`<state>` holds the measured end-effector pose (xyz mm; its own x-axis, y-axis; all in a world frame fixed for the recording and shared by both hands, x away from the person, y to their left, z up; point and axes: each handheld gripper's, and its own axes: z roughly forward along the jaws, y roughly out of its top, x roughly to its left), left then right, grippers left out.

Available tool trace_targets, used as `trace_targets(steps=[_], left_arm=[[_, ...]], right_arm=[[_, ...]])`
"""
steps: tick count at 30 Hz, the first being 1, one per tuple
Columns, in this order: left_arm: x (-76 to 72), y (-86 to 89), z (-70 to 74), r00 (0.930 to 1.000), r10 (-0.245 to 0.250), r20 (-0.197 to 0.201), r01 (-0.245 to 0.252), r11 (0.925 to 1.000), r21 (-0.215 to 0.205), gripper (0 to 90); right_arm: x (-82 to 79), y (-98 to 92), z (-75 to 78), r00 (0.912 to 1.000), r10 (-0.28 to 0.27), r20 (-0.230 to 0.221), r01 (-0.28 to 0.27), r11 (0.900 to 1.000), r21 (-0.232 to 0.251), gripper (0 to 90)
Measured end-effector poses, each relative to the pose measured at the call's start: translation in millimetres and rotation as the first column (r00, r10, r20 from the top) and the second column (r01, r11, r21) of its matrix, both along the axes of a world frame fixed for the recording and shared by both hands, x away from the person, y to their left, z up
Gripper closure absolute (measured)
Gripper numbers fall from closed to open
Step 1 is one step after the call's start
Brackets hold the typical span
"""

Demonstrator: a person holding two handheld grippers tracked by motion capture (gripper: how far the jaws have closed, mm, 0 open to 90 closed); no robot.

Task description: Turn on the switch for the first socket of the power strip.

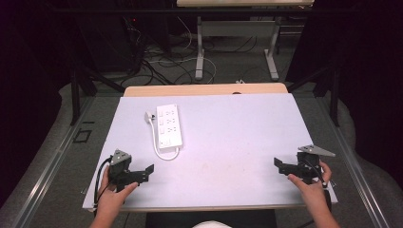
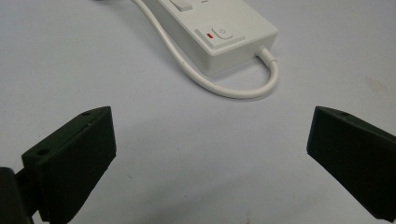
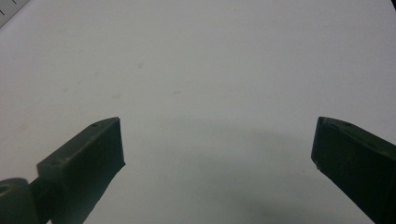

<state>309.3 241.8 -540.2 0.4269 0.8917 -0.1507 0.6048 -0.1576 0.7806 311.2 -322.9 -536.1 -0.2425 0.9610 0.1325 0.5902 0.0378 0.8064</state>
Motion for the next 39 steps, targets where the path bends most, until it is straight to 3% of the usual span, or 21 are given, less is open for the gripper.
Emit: trace_targets(steps=[15, 19, 23, 28, 36, 39], left_arm=[[-4.7, -8.0, -2.6, 0.9998, -0.018, -0.008, 0.019, 0.9996, 0.023, 4.9], [-5.1, -11.3, -0.6, 0.9996, -0.027, 0.0, 0.027, 0.9991, 0.033, 7.9], [-4.3, -12.8, 0.4, 0.9996, -0.027, 0.0, 0.027, 0.9989, 0.038, 16.5], [-0.7, -15.7, 3.2, 0.9999, -0.015, -0.002, 0.015, 0.9997, 0.019, 18.7], [3.9, -26.3, 12.6, 0.9994, -0.026, 0.023, 0.024, 0.9956, 0.09, 25.8], [5.3, -27.6, 15.7, 0.9995, -0.02, 0.023, 0.018, 0.9961, 0.087, 25.9]], right_arm=[[7.0, 11.5, -4.0, 0.9987, 0.05, -0.011, -0.05, 0.998, -0.032, 1.9], [6.9, 12.7, -4.6, 0.9984, 0.056, -0.009, -0.056, 0.998, -0.042, 2.7], [6.3, 12.6, -4.5, 0.9986, 0.051, -0.014, -0.051, 0.998, -0.037, 3.5], [6.3, 12.4, -5.4, 0.9985, 0.051, -0.019, -0.051, 0.998, -0.039, 4.3], [7.0, 13.0, -6.7, 0.9988, 0.043, -0.026, -0.044, 0.999, -0.032, 5.3], [6.5, 12.9, -6.7, 0.9989, 0.038, -0.028, -0.039, 0.999, -0.03, 5.7]])
